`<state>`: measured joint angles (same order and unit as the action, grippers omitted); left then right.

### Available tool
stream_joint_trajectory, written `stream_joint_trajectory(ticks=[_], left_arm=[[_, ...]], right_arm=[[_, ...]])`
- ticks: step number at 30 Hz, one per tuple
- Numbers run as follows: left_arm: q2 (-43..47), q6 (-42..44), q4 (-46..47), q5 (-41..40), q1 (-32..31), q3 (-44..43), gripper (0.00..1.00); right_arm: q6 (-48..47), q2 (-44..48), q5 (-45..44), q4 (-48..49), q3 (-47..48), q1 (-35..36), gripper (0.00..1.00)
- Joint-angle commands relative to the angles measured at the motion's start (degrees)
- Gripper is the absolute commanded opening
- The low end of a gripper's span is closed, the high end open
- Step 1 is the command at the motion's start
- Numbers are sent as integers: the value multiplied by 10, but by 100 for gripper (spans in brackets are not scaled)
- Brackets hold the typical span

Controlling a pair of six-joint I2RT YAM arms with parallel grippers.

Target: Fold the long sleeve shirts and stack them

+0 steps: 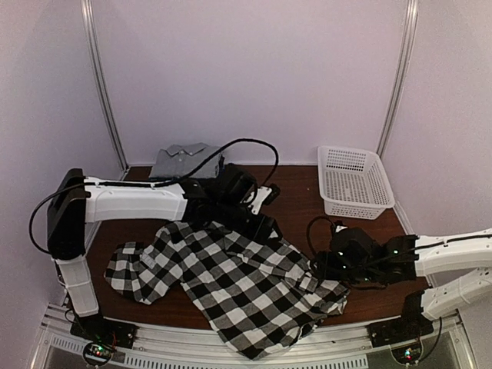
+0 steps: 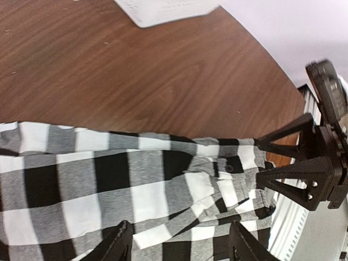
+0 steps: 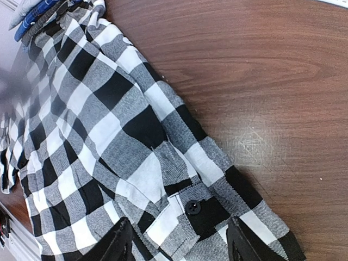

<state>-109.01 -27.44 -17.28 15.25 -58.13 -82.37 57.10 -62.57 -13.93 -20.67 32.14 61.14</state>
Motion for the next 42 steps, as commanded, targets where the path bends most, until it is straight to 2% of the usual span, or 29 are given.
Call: stream_joint_trajectory(ticks=[1, 7, 16, 22, 28, 29, 36, 42], left_arm=[[49, -31, 24, -25, 43, 59, 61], [80, -41, 37, -21, 79, 117, 60], [80, -49, 37, -32, 91, 127, 58], [74, -51, 36, -34, 101, 128, 57], [70, -51, 36, -36, 107, 128, 57], [68, -51, 37, -36, 109, 127, 57], [46, -47, 37, -32, 115, 105, 56], [5, -42, 41, -25, 119, 78, 55]], right_arm=[[19, -8, 13, 4, -18, 7, 59], [48, -17, 32, 19, -44, 24, 50], [54, -86, 41, 72, -42, 33, 43], [57, -108, 30, 76, -27, 33, 29], [53, -94, 16, 20, 3, 38, 2], [54, -90, 14, 8, 9, 40, 0], [78, -59, 9, -68, 22, 64, 0], [113, -56, 20, -63, -11, 83, 0]])
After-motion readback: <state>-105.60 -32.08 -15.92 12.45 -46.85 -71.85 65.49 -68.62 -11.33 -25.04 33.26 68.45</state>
